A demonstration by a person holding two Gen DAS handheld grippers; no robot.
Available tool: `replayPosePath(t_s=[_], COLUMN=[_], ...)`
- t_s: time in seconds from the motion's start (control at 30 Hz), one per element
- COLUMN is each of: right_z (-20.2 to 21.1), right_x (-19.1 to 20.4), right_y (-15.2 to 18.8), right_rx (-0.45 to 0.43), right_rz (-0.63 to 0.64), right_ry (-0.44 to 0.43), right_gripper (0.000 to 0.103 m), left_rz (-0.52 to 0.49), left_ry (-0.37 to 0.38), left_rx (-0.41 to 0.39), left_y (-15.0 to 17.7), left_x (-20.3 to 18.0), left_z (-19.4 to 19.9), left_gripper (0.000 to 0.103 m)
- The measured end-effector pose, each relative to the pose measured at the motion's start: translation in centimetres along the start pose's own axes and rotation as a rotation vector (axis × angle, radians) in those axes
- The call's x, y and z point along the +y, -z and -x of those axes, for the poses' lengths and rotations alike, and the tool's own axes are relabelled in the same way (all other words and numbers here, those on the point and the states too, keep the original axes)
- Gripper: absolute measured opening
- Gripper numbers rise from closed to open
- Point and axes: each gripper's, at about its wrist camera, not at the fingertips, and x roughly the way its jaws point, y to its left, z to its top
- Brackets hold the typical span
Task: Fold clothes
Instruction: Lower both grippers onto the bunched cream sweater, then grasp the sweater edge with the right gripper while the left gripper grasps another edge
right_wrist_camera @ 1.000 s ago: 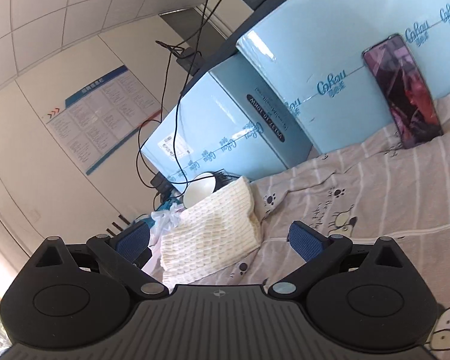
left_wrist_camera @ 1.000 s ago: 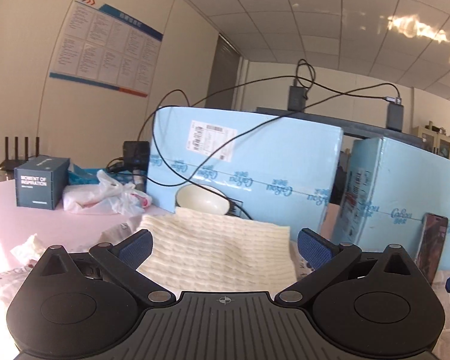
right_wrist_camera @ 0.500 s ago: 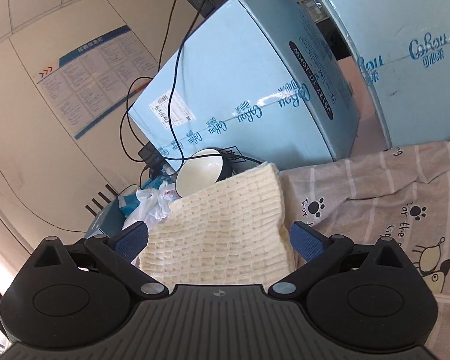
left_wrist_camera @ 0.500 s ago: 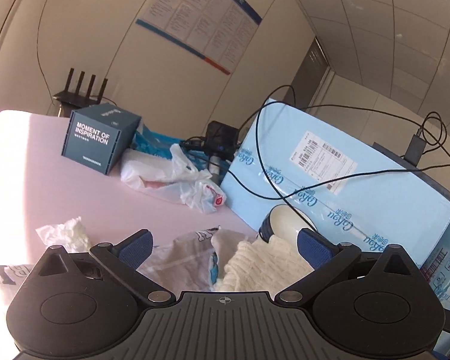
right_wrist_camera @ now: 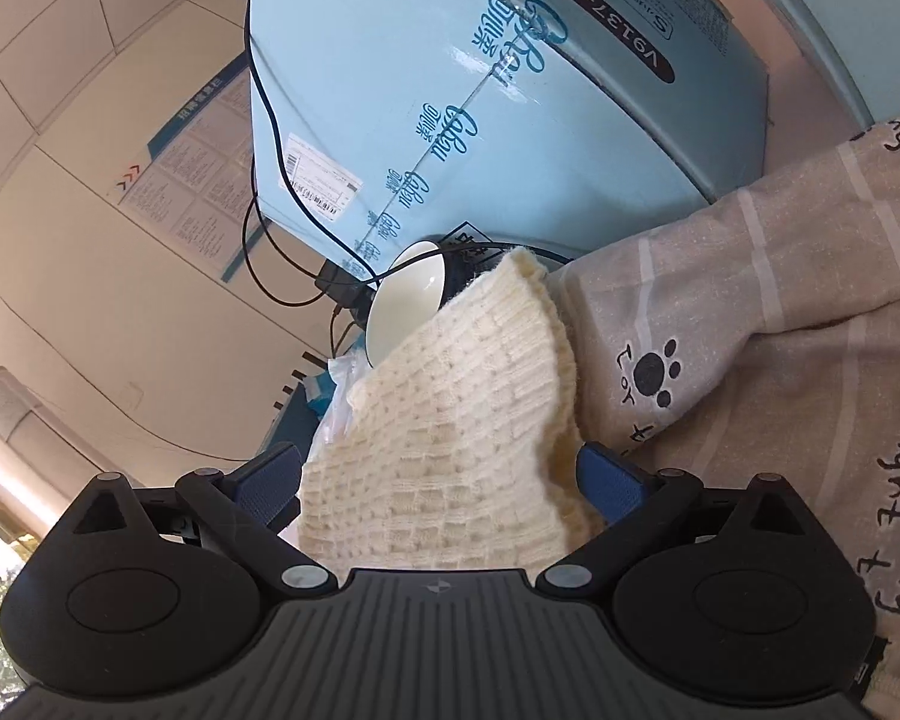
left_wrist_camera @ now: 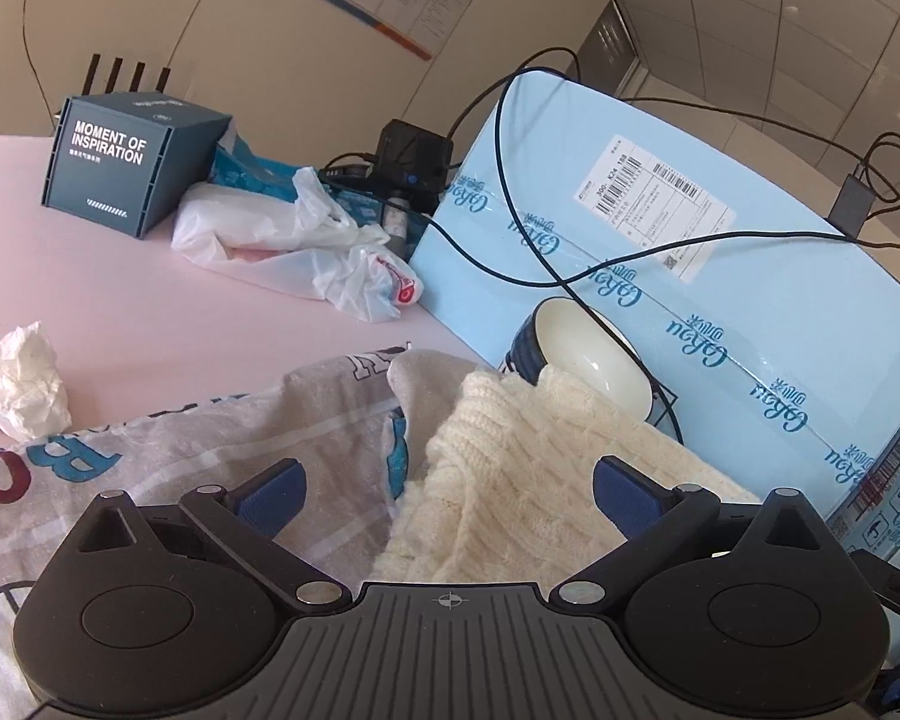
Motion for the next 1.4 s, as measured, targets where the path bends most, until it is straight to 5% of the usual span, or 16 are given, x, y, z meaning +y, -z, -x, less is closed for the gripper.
replayPosePath(t_s=[0.17,0.33,0.5,0.57,0.63,0.73,1.0,1.13,1.4], right_z=[-2.0,-3.6,-4.6,-4.1,-3.7,-3.0,-1.0,0.8,8.0], right_x=[-1.1,-1.4,0.5,0.9,1.2,1.8,3.5,5.7,6.6], right_y=[-1.2,-1.4,-0.4,-0.3,-0.1,0.2,1.0,2.0,3.3], right_rx=[0.011,0.083,0.147,0.132,0.118,0.096,0.037,0.004,-0.065], right_rz=[0.015,-0.010,0.035,0.045,0.055,0.070,0.111,0.146,0.158], right_ry=[0.066,-0.004,-0.060,-0.078,-0.096,-0.123,-0.195,-0.231,-0.157], right_gripper=[0.100,0.101,0.101,0.085,0.050,0.020,0.018,0.019,0.018], left_rz=[0.026,-0.030,0.017,0.022,0.003,-0.030,-0.044,-0.027,-0.096], left_ry=[0.055,0.085,0.062,0.055,0.053,0.053,0.111,0.202,0.420], left_rx=[0.067,0.098,0.079,0.056,0.020,-0.033,-0.197,-0.273,-0.209], left_y=[0.4,1.4,1.1,1.1,1.0,0.9,0.5,0.2,1.4], left_x=[0.0,-1.3,-0.2,0.1,0.0,-0.3,0.1,0.8,-2.0], left_z=[-0.7,-1.3,-1.4,-1.2,-0.9,-0.3,1.8,2.8,3.9], left_gripper=[0.102,0.101,0.080,0.068,0.048,0.039,0.033,0.032,0.031])
